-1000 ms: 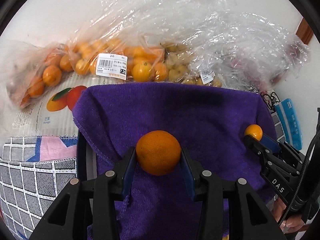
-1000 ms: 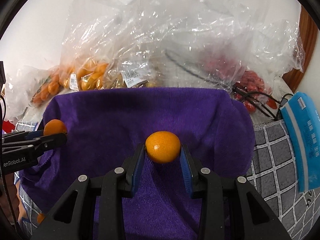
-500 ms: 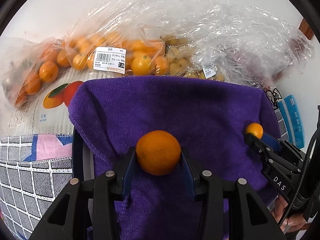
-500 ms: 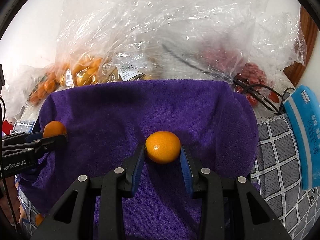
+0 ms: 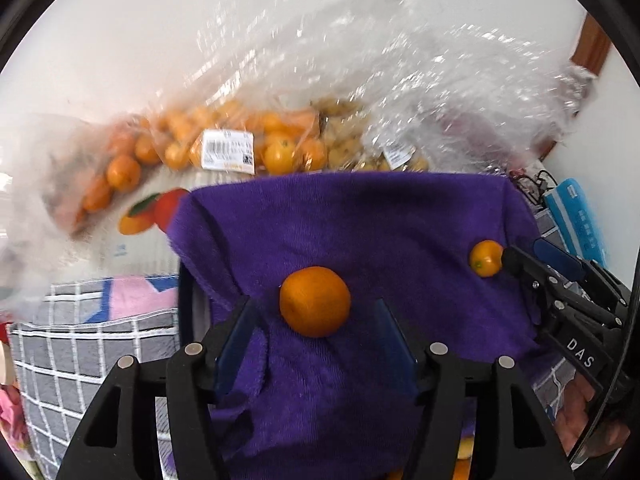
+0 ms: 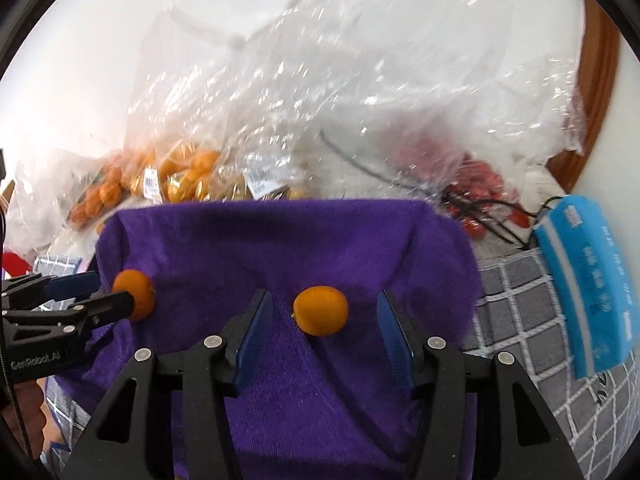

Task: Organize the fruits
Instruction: 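Open both tools to drop the oranges onto the purple towel, then move both tools back toward the remaining oranges beside the towel, then grasp a large orange with the right tool while the left tool grasps another large orange, then lift and carry both held large oranges toward the purple towel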

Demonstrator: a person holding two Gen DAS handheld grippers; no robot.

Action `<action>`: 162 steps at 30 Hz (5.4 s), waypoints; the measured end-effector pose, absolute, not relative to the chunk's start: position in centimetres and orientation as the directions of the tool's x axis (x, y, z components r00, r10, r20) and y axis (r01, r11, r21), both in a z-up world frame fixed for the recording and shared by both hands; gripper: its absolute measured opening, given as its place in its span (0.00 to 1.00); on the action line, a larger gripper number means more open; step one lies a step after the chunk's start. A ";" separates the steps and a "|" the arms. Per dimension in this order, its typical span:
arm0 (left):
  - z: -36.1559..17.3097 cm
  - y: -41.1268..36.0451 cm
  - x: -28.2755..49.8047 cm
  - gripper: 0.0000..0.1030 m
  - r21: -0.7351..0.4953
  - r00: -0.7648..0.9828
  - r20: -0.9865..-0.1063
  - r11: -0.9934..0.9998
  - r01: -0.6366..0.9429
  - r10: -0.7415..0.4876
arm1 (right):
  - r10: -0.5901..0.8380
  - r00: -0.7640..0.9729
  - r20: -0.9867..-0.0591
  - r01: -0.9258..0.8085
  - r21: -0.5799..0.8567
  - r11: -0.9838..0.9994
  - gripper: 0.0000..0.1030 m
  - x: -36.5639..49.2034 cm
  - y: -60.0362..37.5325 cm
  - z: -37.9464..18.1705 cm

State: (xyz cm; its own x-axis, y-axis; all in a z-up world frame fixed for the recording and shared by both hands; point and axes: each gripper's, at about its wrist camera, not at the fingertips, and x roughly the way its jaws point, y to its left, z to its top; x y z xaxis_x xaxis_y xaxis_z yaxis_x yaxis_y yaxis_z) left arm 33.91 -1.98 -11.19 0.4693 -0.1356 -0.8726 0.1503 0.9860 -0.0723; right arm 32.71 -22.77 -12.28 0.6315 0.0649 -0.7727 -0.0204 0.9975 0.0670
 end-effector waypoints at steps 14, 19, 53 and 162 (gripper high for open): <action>-4.9 0.8 25.6 0.58 -0.121 0.581 -0.799 0.988 0.099 -0.156 | 0.023 0.689 -0.724 0.026 0.056 0.998 0.53 23.6 -23.1 -6.6; -3.6 1.3 22.3 0.58 -0.107 0.621 -0.770 0.989 0.099 -0.145 | 0.007 0.715 -0.699 0.033 0.044 0.998 0.53 20.3 -22.5 -5.1; -8.7 6.9 13.9 0.58 -0.120 0.588 -0.803 0.993 -0.002 -0.096 | 0.119 0.637 -0.761 -0.133 0.043 0.990 0.51 13.5 -16.2 -10.8; -13.6 1.3 14.5 0.38 -0.200 0.441 -0.866 0.971 0.128 -0.237 | 0.071 0.606 -0.793 -0.010 0.082 0.997 0.41 14.6 -22.9 -15.2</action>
